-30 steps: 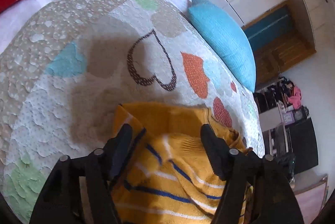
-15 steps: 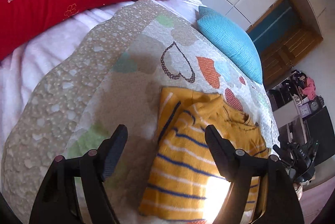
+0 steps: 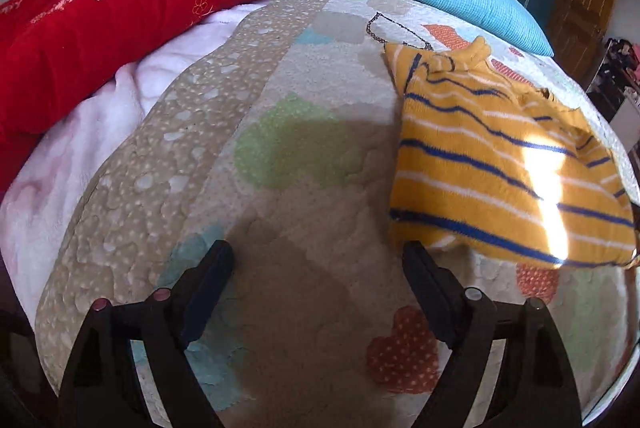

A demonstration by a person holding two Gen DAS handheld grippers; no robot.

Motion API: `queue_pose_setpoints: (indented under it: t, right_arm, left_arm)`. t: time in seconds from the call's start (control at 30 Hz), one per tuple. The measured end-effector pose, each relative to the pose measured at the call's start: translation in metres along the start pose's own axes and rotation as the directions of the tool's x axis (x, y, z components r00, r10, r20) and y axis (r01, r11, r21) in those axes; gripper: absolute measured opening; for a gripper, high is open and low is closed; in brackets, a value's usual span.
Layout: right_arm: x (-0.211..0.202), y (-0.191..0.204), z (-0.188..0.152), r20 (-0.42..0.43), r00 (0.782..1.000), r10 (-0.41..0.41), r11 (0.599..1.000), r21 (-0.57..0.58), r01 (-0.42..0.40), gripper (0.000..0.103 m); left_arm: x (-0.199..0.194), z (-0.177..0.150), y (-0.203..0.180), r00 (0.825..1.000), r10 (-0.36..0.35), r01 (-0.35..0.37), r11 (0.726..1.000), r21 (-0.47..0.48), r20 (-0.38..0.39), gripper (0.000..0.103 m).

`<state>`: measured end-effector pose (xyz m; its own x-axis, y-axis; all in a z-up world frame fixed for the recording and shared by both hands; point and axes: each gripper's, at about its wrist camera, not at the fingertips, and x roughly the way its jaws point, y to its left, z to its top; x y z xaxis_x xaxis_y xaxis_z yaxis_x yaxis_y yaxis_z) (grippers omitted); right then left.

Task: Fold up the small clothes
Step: 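Open both grippers and pull them back from the folded sweater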

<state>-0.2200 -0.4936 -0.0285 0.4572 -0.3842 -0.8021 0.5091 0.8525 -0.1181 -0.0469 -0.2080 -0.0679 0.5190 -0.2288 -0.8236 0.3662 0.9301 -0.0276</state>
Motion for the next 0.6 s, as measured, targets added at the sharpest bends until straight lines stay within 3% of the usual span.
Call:
queue_pose_setpoints:
  t: [0.07,0.13,0.27,0.4,0.43,0.6]
  right_arm:
    - [-0.015,0.015,0.006,0.039,0.994,-0.105,0.993,-0.047,0.107,0.059]
    - [-0.038,0.022,0.011,0.111,0.993,-0.050,0.998,-0.039,0.054,0.062]
    - [-0.070,0.052,0.030,0.160,0.980,0.116,0.993,-0.035,-0.111,0.062]
    - [-0.061,0.105,0.057,0.087,0.960,0.265,0.963,-0.079,-0.258,0.057]
    - [-0.053,0.121,0.066,0.067,0.958,0.279,0.957,-0.094,-0.273,0.051]
    - [0.005,0.202,0.106,-0.023,0.957,0.289,0.947,-0.137,-0.290,0.050]
  left_arm:
    - [0.002,-0.007,-0.002,0.999,0.017,-0.018,0.999,0.030,0.029,0.088]
    - [0.001,-0.014,-0.003,0.997,0.020,-0.024,0.999,0.045,0.077,0.090]
    - [-0.001,-0.023,0.003,0.989,-0.016,0.013,1.000,0.018,0.149,0.092]
    - [-0.005,-0.032,0.007,0.972,-0.053,0.053,0.999,0.004,0.230,0.092]
    - [-0.006,-0.033,0.008,0.967,-0.062,0.064,0.998,0.002,0.245,0.092]
    - [-0.012,-0.039,0.015,0.947,-0.116,0.126,0.992,-0.012,0.300,0.092]
